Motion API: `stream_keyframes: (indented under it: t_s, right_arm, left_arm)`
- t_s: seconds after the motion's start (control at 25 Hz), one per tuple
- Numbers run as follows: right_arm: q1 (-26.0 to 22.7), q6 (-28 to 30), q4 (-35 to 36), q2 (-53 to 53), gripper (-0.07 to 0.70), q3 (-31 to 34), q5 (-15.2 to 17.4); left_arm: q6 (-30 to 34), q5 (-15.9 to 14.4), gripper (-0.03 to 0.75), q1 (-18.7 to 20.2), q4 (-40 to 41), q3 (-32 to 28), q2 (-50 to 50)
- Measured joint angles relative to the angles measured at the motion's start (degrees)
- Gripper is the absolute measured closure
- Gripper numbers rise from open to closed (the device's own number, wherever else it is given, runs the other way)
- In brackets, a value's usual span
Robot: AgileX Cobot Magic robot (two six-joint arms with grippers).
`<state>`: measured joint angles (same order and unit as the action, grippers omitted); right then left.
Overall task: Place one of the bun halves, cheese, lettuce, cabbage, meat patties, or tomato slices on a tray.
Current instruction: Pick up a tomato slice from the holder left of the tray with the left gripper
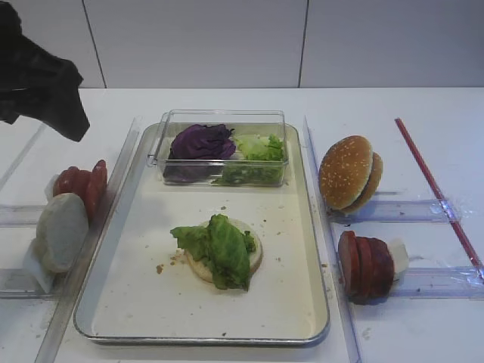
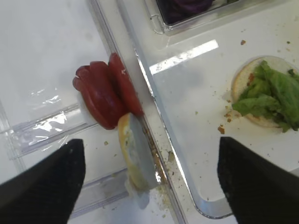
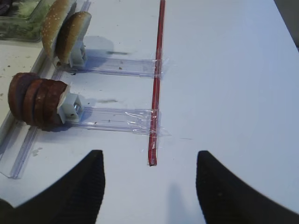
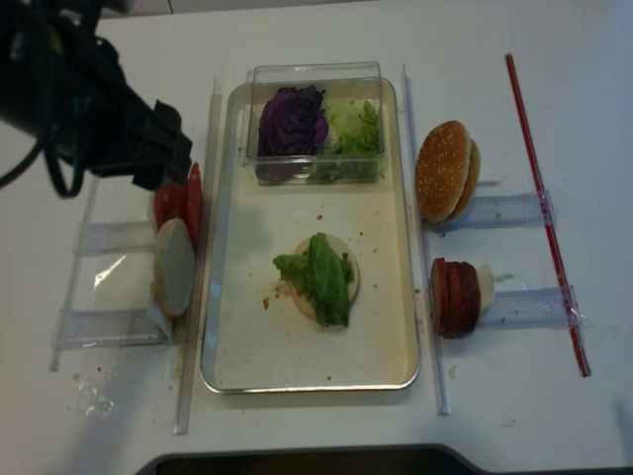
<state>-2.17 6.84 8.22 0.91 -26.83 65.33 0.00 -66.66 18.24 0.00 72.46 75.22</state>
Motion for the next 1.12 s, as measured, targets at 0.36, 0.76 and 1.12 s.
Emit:
stream_keyframes:
  t_s: [0.36, 0.76, 1.12]
  right_arm:
    - [0.0, 0.0, 0.0, 0.0, 0.180, 0.0, 0.0]
    - [0.0, 0.0, 0.0, 0.0, 0.180, 0.0, 0.0]
    - [0.0, -0.6, -0.4, 0.0, 0.180, 0.0, 0.1]
  left_arm:
    - [-1.1, 0.4, 0.213, 0.0, 0.0, 5.1, 11.5]
    - [-4.5, 2.5, 0.247, 0.0, 0.0, 6.2, 20.0]
    - [-11.1, 6.1, 0.344, 0.0, 3.9, 6.2, 22.2]
